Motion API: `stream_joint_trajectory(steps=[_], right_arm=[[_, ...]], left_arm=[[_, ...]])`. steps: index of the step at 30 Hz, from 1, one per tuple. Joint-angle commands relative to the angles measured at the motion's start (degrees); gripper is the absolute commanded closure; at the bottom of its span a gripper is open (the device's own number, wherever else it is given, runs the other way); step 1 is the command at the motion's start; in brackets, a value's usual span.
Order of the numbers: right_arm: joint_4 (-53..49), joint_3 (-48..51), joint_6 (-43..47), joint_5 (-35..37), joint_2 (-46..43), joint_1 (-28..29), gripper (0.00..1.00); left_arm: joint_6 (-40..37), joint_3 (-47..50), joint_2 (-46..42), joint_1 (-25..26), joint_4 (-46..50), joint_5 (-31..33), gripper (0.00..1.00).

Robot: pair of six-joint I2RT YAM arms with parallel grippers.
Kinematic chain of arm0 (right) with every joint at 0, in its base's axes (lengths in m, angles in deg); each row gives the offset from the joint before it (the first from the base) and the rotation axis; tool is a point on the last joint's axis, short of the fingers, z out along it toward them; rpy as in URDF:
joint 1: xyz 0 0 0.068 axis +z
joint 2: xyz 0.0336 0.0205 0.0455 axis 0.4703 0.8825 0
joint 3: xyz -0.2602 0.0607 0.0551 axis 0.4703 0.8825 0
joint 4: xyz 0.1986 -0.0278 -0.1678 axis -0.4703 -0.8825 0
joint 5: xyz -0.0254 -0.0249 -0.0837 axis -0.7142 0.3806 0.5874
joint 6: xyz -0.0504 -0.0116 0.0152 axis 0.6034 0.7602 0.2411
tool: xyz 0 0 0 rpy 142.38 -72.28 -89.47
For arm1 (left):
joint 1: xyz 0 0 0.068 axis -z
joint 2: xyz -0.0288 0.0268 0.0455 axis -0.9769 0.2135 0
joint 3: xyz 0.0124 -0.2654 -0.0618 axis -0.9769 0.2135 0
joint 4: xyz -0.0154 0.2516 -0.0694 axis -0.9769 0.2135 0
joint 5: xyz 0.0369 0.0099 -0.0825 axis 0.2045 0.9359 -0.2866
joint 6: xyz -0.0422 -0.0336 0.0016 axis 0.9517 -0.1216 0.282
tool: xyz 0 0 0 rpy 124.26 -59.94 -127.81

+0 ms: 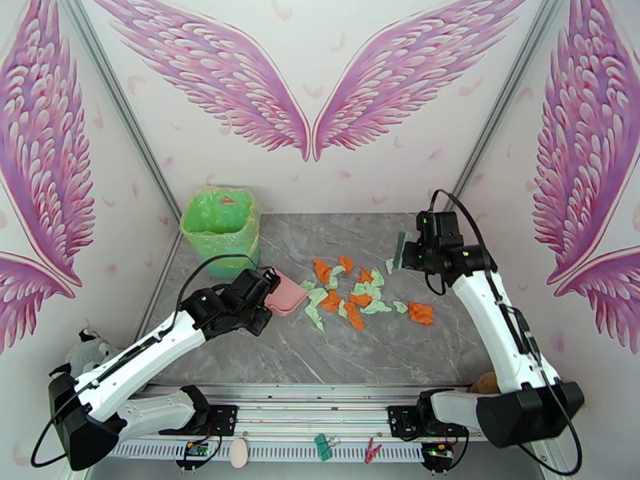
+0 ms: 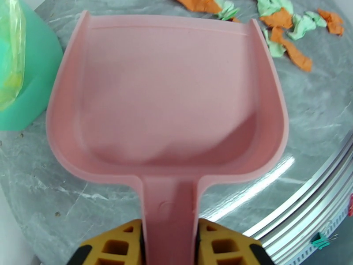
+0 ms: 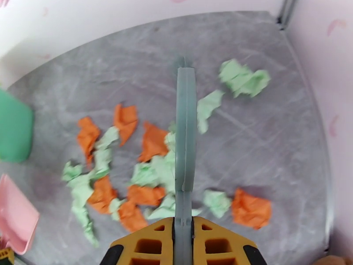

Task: Sweep away the paper scraps from the table

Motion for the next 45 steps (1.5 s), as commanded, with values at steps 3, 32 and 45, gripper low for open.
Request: stream_joint_trajectory(steps=[3, 32, 45], right_arm=[[-2.80, -10.94, 8.06, 21.28, 9.79, 0.33, 1.00], [-10.09, -23.75, 11.65, 24.03, 34.01, 1.51, 1.00], [-10.83, -14.23, 10.97, 25.30, 34.15, 9.39, 1.00]], left_arm=[[-8.34, -4.99, 3.59, -0.26, 7.96, 5.47, 1.00], [-35.10, -6.67, 20.14, -15.21, 2.86, -14.65, 1.00], [-36.23, -7.50, 23.27, -13.71, 1.19, -15.24, 1.00]])
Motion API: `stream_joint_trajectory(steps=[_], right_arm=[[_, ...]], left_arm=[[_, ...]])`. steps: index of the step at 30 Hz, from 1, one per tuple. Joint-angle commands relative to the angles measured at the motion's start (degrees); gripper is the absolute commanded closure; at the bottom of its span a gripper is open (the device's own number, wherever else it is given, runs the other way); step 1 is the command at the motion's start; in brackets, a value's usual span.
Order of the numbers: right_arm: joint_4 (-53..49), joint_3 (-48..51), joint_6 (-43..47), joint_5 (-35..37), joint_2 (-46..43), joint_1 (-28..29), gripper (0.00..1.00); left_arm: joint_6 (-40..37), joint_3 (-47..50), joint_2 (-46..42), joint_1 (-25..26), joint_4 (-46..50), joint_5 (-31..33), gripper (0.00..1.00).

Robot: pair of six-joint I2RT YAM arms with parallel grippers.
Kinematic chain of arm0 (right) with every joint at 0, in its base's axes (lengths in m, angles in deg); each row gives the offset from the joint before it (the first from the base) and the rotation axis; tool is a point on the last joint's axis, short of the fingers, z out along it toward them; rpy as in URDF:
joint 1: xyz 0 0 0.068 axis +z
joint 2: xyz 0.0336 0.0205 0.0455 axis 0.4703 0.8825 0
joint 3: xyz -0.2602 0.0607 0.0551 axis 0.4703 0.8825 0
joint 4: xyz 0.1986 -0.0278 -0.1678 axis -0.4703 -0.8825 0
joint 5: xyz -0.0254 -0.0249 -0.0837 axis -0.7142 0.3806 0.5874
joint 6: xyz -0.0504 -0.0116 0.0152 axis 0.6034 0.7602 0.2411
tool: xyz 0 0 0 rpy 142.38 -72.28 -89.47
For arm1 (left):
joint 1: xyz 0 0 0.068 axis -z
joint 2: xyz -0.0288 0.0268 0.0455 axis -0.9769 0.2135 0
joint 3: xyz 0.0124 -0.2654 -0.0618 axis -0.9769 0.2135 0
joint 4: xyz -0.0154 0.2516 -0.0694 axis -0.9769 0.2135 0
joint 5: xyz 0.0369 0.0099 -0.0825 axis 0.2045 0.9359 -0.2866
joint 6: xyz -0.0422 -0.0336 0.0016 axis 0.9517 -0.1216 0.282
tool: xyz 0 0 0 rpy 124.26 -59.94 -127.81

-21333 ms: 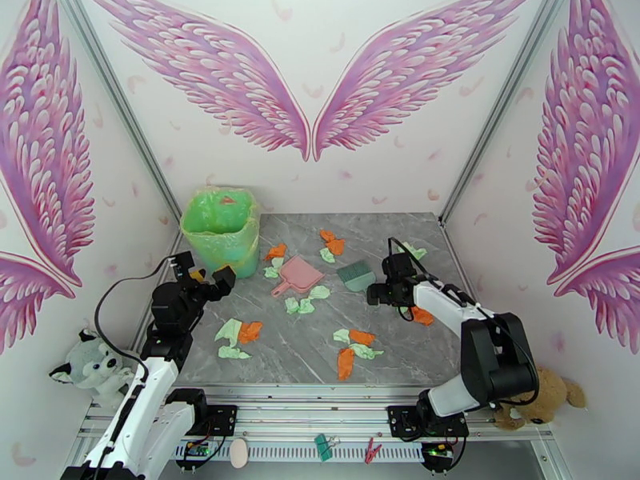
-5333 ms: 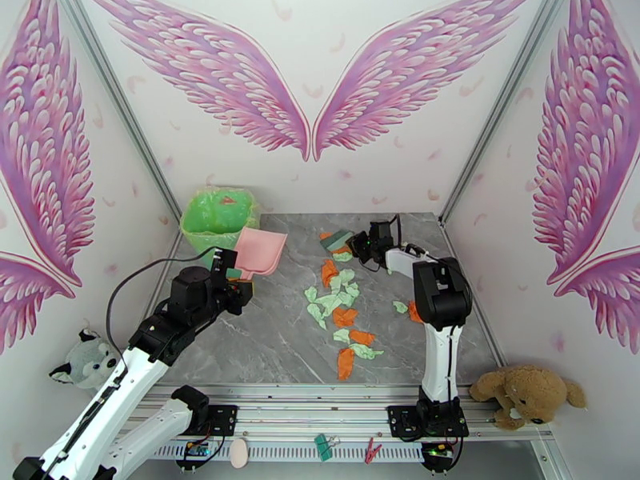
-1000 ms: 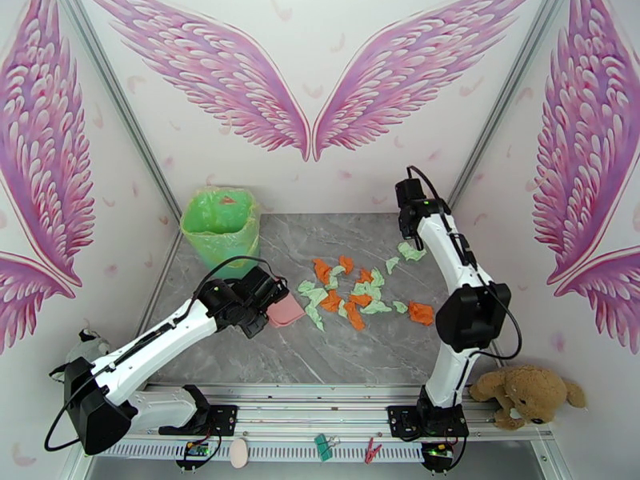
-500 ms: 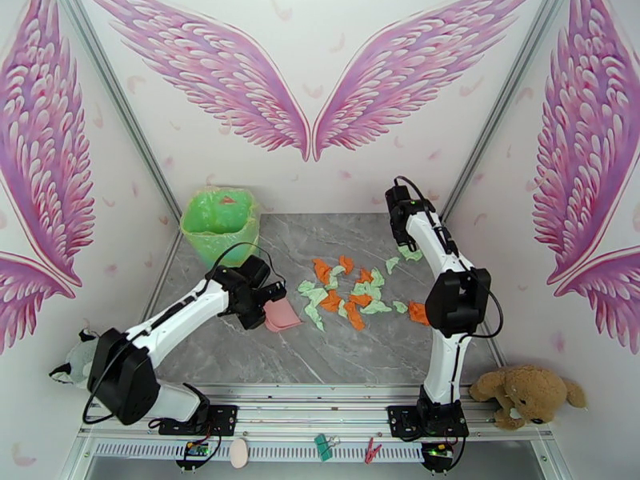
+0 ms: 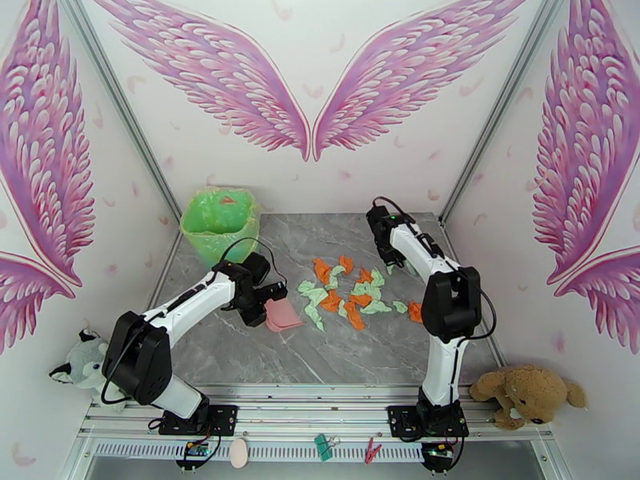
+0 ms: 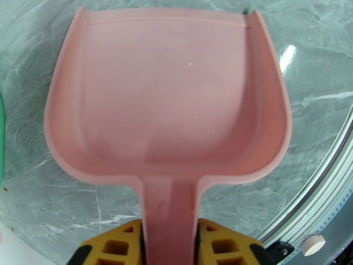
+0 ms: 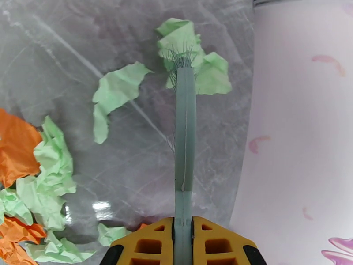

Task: Sweep away the paper scraps from the table

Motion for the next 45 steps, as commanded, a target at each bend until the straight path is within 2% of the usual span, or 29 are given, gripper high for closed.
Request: stream_joint_trajectory(steps=[1, 15, 34, 45], right_arm=[[-0.67, 2.92, -1.48, 0.93, -2.19, 1.90, 1.00], [-1.51, 10.14, -4.35, -3.52, -3.00, 11.11, 1.00], [-5.52, 7.10, -15.07, -15.53, -7.02, 23.06, 1.00], [-7.12, 2.17, -16.44, -21.88, -9.58, 27.24, 1.00]], left_arm=[[-1.45, -2.84, 2.31, 1.57, -1.09, -1.41, 1.00], [-2.30, -7.05, 11.81, 3.65, -3.93, -2.19, 1.00], [-1.72, -14.13, 22.10, 10.20, -8.09, -2.27, 1.00], [-0.63, -15.85, 23.61, 11.50, -9.59, -4.50, 1.00]])
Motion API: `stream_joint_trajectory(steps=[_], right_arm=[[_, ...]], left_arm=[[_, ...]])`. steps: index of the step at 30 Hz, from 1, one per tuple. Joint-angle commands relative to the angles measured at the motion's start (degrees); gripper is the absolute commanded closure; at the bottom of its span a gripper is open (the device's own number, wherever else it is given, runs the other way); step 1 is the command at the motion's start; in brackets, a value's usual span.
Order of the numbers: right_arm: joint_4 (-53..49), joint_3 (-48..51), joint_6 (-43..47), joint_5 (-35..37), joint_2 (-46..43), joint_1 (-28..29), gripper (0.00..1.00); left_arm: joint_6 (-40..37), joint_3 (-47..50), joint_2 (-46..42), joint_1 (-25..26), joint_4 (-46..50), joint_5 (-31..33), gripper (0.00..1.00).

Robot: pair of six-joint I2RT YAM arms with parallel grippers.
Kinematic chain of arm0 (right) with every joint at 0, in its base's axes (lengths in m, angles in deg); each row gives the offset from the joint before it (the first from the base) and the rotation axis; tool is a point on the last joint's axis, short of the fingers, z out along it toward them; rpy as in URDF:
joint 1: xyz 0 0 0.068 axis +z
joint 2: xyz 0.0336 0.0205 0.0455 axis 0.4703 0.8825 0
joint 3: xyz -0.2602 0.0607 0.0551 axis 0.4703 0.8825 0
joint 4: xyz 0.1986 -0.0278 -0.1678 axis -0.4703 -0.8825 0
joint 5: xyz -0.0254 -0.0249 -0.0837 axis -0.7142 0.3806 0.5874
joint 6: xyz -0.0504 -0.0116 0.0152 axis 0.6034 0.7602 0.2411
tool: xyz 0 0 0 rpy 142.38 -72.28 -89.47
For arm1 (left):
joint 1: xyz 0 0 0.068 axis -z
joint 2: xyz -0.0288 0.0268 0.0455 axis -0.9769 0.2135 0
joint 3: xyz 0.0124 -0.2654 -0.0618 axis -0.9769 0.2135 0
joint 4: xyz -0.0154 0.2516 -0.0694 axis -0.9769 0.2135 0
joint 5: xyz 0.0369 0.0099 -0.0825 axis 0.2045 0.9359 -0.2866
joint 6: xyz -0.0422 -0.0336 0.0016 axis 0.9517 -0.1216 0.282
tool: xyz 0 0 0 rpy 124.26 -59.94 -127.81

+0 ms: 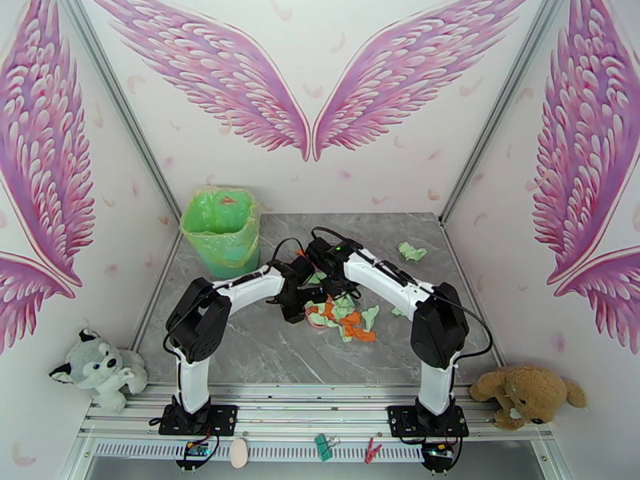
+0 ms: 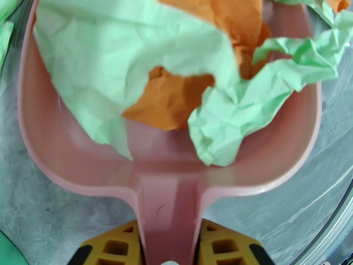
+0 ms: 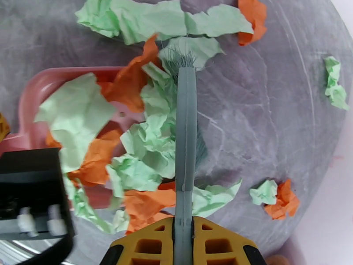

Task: Sweep away the paper scraps from the table

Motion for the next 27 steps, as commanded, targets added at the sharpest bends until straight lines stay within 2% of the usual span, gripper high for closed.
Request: stream_joint_trajectory(steps=[1, 8, 16, 22, 27], right_arm=[[-1.44, -2.07, -1.32, -4.35, -3.42, 0.97, 1.00], [-3.51, -2.12, -0.85, -4.35, -7.53, 0.88, 1.00], [-8.58, -5.83, -0.94, 5.88, -10.48, -0.88, 1.00], [-10.32, -11.39, 0.10, 10.70, -14.88, -3.36, 1.00], [-9.44, -8.31, 0.37, 12.54, -19.63, -4.80, 1.00]], left_arm=[[0.70, -1.75, 0.77, -0.26, -0.61, -1.54, 1.00], [1.68, -0.81, -0.95, -1.18, -4.54, -1.62, 1.00], [2.70, 1.97, -3.64, -2.41, -10.17, -4.09, 1.00], [2.99, 3.08, -6.16, -2.71, -11.40, -4.61, 1.00], [3.83, 2.03, -9.34, -4.62, -10.45, -7.82, 1.00]])
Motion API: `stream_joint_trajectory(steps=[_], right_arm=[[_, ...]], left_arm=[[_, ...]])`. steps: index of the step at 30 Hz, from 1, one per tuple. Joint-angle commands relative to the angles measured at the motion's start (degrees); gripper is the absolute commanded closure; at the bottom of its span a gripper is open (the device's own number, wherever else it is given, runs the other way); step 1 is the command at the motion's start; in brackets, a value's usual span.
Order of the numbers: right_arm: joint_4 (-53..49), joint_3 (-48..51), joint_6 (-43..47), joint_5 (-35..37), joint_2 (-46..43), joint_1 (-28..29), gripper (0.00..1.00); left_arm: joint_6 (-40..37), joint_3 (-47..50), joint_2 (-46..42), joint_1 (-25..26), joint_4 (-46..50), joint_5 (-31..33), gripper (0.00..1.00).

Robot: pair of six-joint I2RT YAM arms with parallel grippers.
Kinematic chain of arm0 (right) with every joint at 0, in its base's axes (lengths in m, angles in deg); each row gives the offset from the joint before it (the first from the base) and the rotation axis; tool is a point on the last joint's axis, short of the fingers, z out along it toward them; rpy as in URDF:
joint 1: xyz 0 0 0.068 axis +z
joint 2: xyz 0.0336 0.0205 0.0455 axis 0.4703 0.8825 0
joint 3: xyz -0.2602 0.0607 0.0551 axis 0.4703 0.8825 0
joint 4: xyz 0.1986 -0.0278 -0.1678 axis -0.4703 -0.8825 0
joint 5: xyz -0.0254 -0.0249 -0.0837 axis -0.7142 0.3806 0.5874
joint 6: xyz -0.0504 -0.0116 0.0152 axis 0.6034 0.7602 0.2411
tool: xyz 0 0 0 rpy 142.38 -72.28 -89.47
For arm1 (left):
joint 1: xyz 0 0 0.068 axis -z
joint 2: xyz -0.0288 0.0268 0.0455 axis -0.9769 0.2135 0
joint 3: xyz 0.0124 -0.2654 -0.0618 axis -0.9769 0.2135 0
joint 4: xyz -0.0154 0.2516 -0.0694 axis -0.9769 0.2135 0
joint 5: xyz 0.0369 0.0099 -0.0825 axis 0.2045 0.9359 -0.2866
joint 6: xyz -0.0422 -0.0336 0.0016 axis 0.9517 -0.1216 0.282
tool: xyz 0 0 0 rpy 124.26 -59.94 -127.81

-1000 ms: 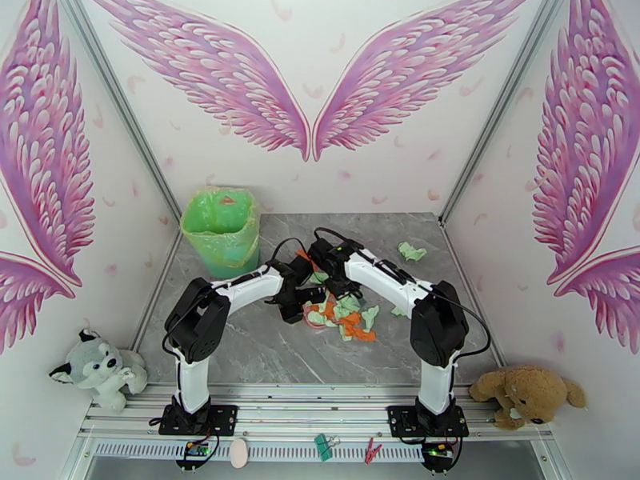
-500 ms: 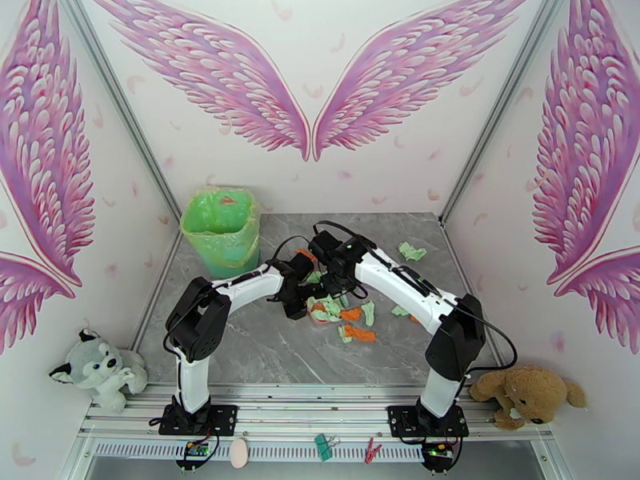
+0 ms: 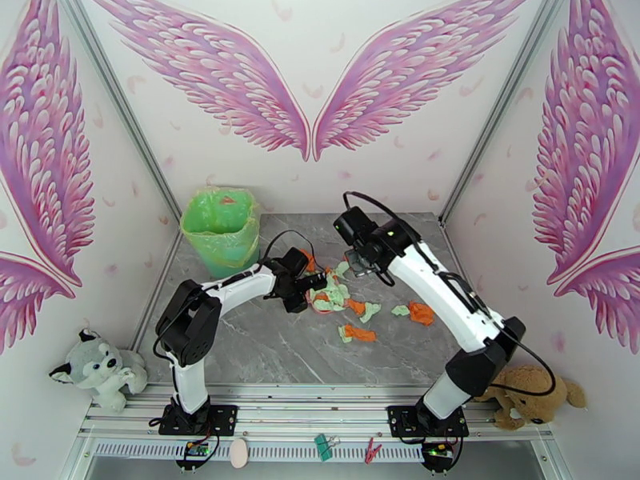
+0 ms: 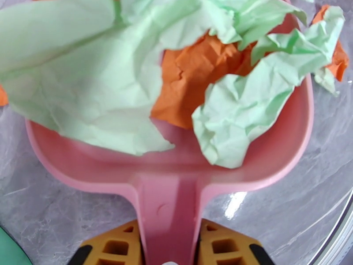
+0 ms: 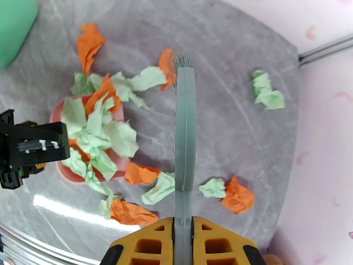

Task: Sweep away the paper scraps from the table

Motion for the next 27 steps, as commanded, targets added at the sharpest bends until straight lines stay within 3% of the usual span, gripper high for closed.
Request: stream_joint_trajectory(steps=[1, 13, 27], right_arm=[[-0.29, 2.83, 0.70, 3.17, -3.52, -0.91, 1.00], [6.89, 24.89, -0.66, 0.93, -12.93, -2.00, 1.00], [10.57, 31.50, 1.29, -2.00, -18.05, -4.56, 1.00]], left_arm=[[1.33, -1.15, -4.80, -1.65, -0.08, -3.22, 1.00], [4.70, -11.78, -10.78, -4.35, 9.59, 3.78, 1.00], [4.63, -32.61, -13.15, -12.11, 27.62, 13.00, 1.00]])
